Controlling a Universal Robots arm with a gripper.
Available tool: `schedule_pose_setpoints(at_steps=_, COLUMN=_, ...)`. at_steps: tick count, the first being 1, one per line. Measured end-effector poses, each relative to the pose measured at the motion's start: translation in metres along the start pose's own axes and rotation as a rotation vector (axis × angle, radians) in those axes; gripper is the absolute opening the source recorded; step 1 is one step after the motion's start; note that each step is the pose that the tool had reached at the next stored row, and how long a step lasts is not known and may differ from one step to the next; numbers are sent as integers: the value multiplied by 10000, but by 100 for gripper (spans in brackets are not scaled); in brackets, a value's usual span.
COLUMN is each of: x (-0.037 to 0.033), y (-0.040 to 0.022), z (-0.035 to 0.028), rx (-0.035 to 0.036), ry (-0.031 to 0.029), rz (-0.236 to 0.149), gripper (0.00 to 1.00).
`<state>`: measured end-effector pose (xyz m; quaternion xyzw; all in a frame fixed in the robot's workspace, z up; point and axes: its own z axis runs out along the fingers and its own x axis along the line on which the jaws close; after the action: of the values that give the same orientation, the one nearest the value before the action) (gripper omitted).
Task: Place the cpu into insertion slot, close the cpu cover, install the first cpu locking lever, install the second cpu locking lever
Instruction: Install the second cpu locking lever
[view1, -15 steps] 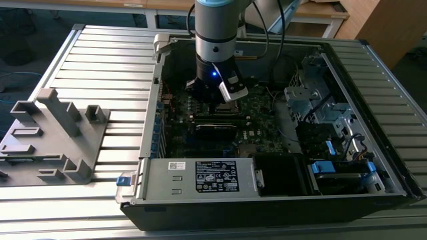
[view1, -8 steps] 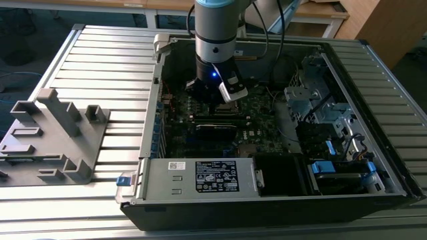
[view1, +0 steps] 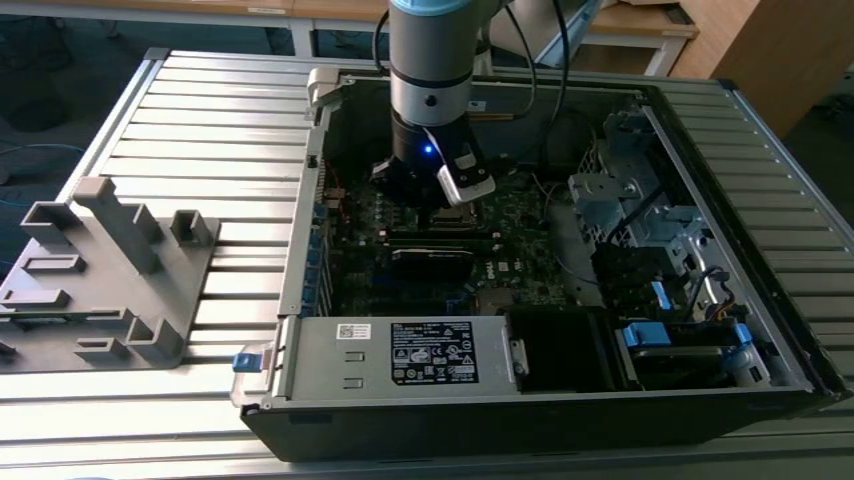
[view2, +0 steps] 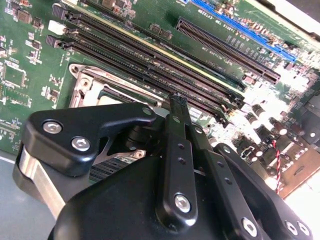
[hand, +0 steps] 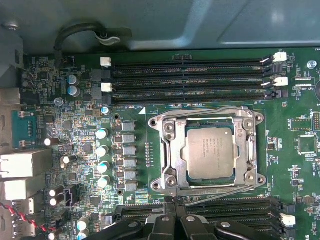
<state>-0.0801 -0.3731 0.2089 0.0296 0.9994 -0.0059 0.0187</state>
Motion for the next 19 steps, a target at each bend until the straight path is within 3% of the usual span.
schedule_pose_setpoints(at_steps=19, x=16, y=0, z=55, rx=-1, ry=-1, rz=0, gripper=11)
